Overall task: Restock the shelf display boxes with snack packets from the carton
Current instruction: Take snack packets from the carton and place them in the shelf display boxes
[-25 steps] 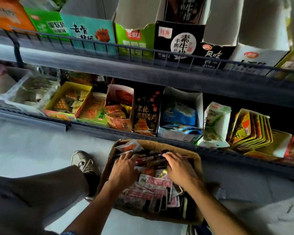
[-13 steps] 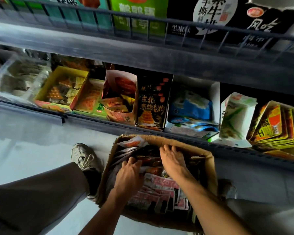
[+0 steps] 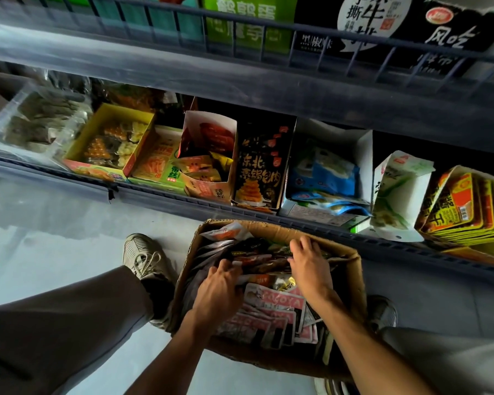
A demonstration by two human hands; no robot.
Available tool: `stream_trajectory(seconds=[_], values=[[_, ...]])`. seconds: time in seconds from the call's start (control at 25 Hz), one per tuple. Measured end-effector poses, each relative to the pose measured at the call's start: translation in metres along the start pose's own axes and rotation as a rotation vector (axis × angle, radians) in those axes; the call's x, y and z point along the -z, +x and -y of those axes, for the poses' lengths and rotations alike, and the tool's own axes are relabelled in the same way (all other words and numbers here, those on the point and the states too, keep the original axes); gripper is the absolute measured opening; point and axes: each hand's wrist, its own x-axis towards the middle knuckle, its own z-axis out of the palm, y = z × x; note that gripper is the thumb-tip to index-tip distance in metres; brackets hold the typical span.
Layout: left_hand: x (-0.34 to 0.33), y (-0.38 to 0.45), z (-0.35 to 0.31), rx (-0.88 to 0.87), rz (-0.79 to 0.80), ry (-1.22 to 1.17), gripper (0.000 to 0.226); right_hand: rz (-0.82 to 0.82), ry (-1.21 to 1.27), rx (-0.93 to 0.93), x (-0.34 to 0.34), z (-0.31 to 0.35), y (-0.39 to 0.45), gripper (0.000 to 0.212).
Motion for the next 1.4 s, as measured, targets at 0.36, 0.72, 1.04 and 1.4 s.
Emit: stream_trajectory(seconds=[0.36, 0.72, 1.04, 1.4], values=[[-0.001, 0.001, 0.000, -0.006, 0.002, 0.014, 0.060, 0.145, 0.022, 0.014, -0.001, -0.002, 0.014, 0.025], [0.009, 0.005, -0.012, 0.056, -0.075, -0.076, 0.041, 0.330, 0.856, 0.058, 0.112, -0.012, 0.023, 0.022], [0.052, -0.016, -0.054, 0.131, -0.208, -1.430, 0.033, 0.207, 1.289, -0.292, 0.104, -0.044, -0.039, 0.011], [0.033, -0.025, -0.051, 0.131, 0.063, -1.442, 0.042, 0.156, 1.706, -0.474, 0.078, -0.016, -0.053, 0.020]])
